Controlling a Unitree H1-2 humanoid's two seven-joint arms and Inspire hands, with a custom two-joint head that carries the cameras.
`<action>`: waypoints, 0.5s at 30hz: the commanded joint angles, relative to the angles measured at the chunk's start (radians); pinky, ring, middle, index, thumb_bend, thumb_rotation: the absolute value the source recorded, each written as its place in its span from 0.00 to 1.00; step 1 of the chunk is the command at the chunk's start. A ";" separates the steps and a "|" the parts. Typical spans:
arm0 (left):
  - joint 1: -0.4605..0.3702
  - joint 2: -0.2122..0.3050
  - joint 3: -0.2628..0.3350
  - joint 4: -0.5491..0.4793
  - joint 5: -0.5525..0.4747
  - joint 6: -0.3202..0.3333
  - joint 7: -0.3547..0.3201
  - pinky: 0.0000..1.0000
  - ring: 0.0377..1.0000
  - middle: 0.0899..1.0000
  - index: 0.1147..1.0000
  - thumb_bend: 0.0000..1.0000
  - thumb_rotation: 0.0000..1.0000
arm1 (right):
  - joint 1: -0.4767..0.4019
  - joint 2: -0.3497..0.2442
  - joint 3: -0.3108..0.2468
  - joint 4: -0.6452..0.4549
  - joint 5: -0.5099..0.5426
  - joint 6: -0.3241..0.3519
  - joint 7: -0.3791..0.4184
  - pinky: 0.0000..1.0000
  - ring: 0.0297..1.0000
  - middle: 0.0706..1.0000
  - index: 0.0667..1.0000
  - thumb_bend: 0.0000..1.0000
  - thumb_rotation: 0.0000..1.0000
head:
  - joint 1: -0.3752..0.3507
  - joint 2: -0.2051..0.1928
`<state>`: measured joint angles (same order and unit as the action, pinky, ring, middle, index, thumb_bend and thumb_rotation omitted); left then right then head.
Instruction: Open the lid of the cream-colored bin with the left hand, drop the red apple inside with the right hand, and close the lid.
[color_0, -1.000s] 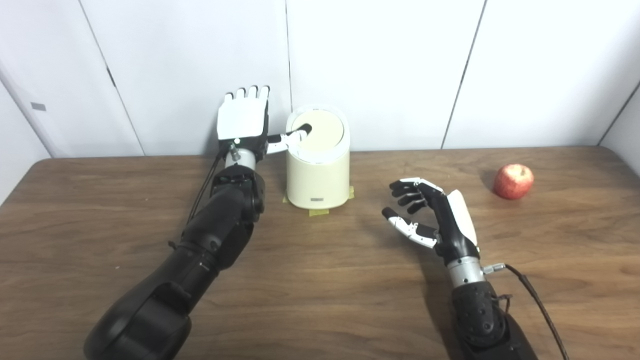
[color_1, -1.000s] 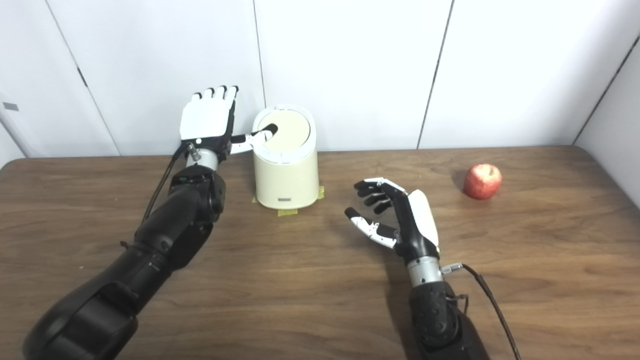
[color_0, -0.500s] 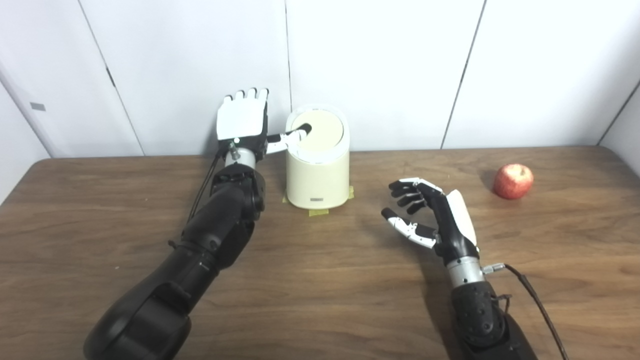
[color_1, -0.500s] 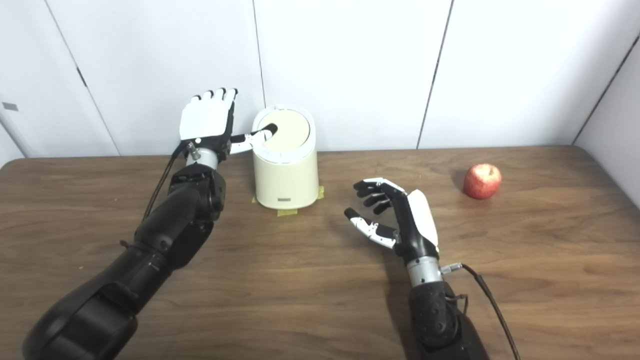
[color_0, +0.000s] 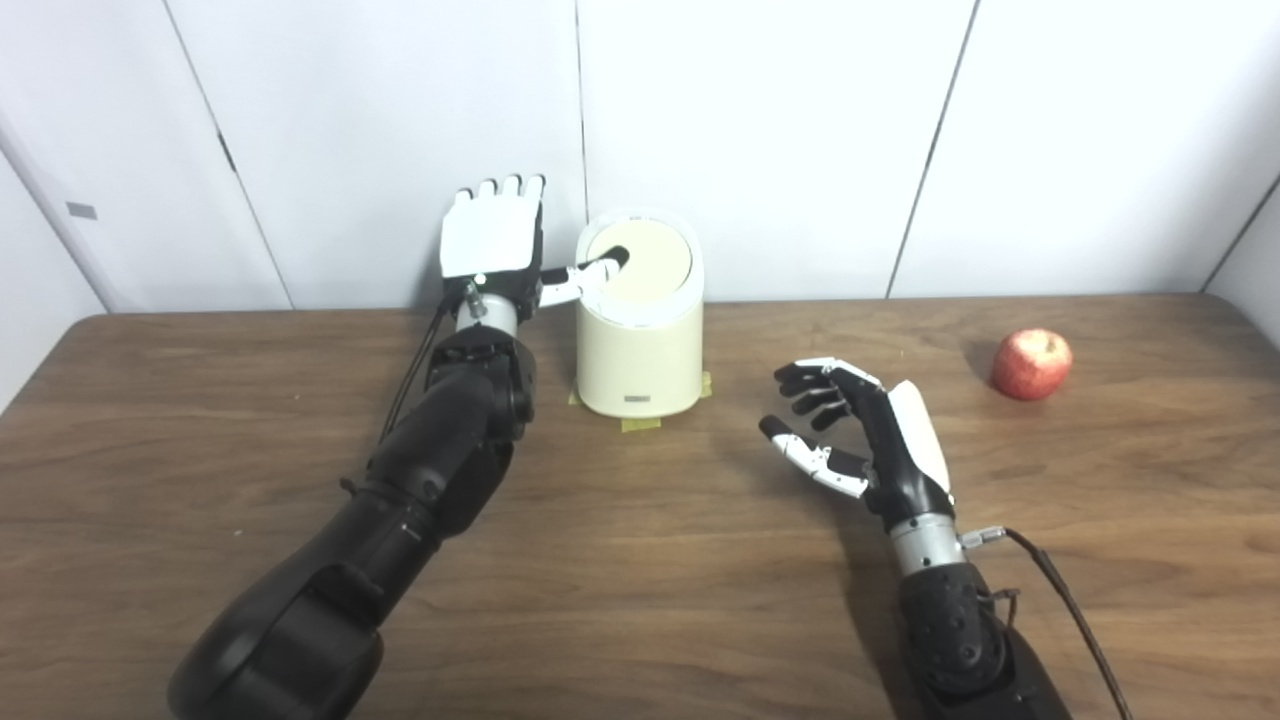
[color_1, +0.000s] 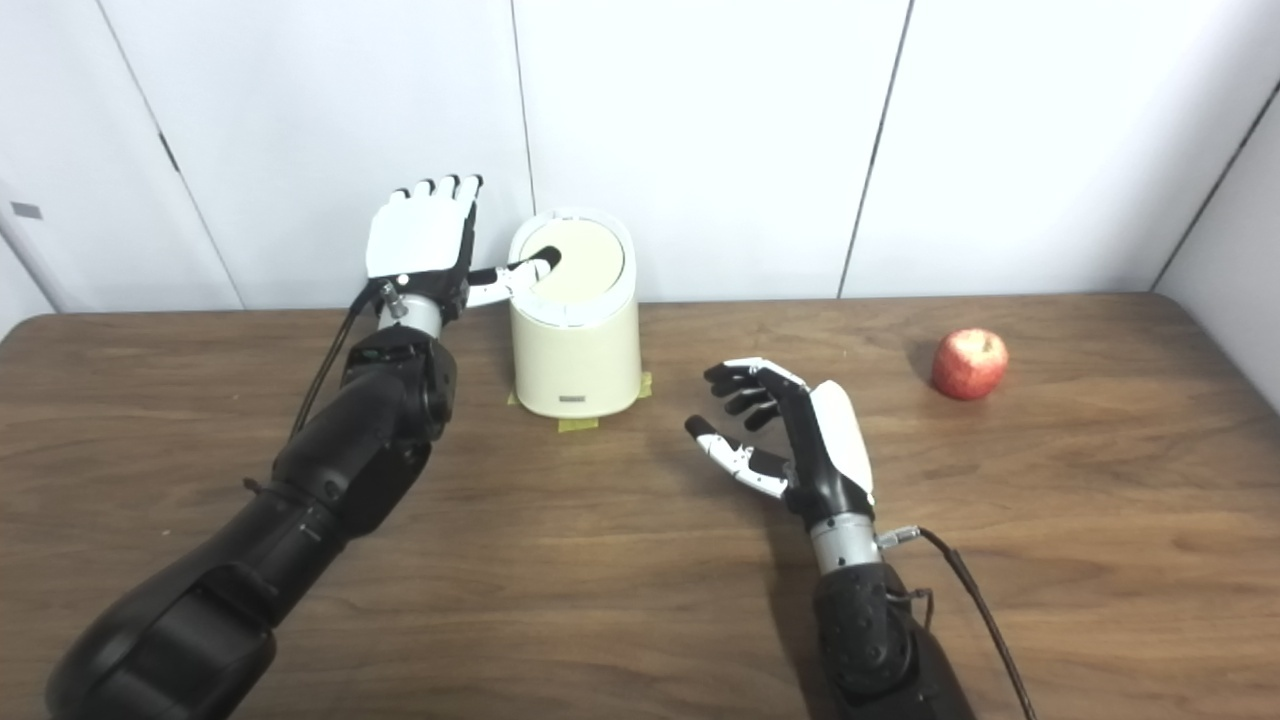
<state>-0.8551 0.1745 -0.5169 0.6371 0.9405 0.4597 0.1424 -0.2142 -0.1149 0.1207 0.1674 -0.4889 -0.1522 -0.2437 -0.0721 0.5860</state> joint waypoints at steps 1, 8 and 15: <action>-0.058 -0.008 -0.010 -0.024 0.020 -0.006 0.002 1.00 1.00 1.00 1.00 0.92 1.00 | -0.009 0.029 0.008 -0.013 0.005 -0.007 -0.007 0.48 0.58 0.60 0.61 0.31 0.37 | -0.001 0.000; -0.065 -0.004 -0.015 -0.035 0.016 -0.013 -0.006 1.00 1.00 1.00 1.00 0.90 1.00 | -0.012 0.030 0.009 -0.005 0.003 -0.007 -0.011 0.48 0.57 0.60 0.62 0.31 0.36 | 0.001 -0.002; -0.068 -0.002 -0.014 -0.047 0.015 -0.015 -0.012 1.00 1.00 1.00 1.00 0.93 1.00 | -0.016 0.028 0.009 0.005 0.006 -0.022 -0.015 0.47 0.57 0.60 0.61 0.31 0.33 | 0.003 -0.004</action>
<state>-0.8559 0.1733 -0.5270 0.6179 0.9404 0.4572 0.1306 -0.2165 -0.1124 0.1212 0.1698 -0.4880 -0.1468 -0.2438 -0.0690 0.5814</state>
